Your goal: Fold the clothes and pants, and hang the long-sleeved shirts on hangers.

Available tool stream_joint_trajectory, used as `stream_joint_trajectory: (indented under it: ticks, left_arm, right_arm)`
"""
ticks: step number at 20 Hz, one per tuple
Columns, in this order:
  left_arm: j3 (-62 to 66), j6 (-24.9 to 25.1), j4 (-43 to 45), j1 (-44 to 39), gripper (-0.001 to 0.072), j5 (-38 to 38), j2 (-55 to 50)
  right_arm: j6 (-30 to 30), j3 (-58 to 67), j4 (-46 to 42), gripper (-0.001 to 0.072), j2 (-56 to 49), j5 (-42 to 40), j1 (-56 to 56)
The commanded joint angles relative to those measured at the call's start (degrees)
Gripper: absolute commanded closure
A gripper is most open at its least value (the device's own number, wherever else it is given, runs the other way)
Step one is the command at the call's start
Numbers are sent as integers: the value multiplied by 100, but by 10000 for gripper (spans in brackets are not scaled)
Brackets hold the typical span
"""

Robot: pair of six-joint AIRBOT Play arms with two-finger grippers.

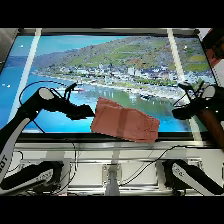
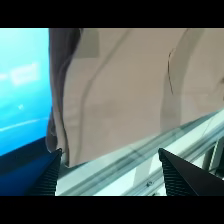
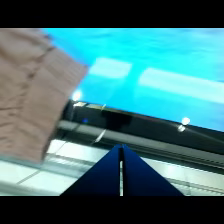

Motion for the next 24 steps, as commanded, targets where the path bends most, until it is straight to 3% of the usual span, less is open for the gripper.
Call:
stream_joint_trajectory:
  ticks: [1,6,7,8,9,10,13,17,21,22,23,24]
  left_arm:
    - [214,264,11,466,10,-9,4]
    - [223,341,9,1196,10,111,4]
    - [223,361,9,1239,10,173,2]
    - [223,472,7,1244,10,247,2]
    - [223,487,7,1244,10,289,2]
    - [223,487,7,1222,10,313,2]
    - [221,487,4,1222,10,382,2]
    - [221,485,4,1222,10,382,2]
    - [221,485,4,1222,10,382,2]
    - [221,485,4,1220,10,382,2]
    - [221,485,2,1222,10,382,2]
    - [221,487,4,1222,10,382,2]
  right_arm:
    - [-485,107,149,695,385,-203,-911]
    - [-1370,-1478,2747,693,1097,-367,-1991]
    - [-1473,-2026,3220,645,1075,-461,-1987]
    - [-1445,-2483,3447,419,1045,-678,-1989]
    - [-1272,-2876,3530,282,986,-946,-1989]
    - [-1163,-3189,3541,280,907,-1176,-1987]
    - [-1128,-3362,4183,147,509,-1445,-1980]
    - [-1185,-3298,4293,93,-138,-1696,-1875]
    - [-1335,-3298,4426,94,-977,-1912,-1388]
    - [-1344,-3298,4544,102,-1189,-2039,-1161]
    - [-1445,-3252,4758,170,-1351,-2004,-942]
    - [-1661,-3167,4972,170,-1429,-1978,-761]
